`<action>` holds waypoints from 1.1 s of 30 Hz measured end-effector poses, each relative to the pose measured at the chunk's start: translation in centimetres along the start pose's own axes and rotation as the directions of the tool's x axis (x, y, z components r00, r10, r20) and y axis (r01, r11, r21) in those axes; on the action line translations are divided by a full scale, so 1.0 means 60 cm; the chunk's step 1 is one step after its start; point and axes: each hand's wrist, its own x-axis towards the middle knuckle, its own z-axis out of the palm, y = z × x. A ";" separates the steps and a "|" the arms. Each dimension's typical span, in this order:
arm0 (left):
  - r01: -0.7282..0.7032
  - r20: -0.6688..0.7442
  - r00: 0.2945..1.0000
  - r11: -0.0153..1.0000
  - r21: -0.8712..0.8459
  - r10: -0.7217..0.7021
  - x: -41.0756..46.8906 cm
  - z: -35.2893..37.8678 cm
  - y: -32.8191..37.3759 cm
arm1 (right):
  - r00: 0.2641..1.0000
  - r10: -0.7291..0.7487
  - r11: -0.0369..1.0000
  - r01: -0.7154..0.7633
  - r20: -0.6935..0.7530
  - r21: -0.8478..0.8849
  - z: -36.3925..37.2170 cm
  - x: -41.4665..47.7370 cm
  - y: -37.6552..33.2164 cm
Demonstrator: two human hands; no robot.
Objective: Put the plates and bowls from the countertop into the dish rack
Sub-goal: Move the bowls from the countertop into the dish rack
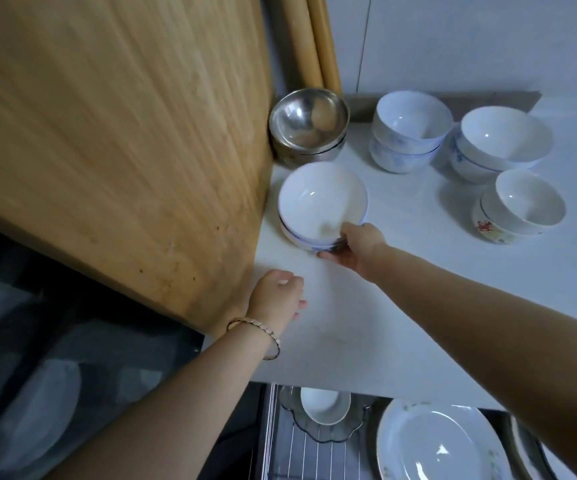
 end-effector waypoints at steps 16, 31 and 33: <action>0.062 0.293 0.953 0.997 0.048 -0.073 -0.314 0.209 -0.128 | 0.995 0.054 0.794 0.010 0.087 -0.607 -0.443 -0.348 0.093; 0.012 0.306 0.917 0.787 0.616 -0.254 -0.365 0.450 -0.476 | 0.989 0.132 0.022 0.066 0.069 -0.998 -0.742 -0.313 0.332; 0.041 0.265 0.923 0.756 0.654 -0.279 -0.354 0.471 -0.502 | 0.986 0.161 -0.018 0.045 0.042 -0.999 -0.754 -0.294 0.359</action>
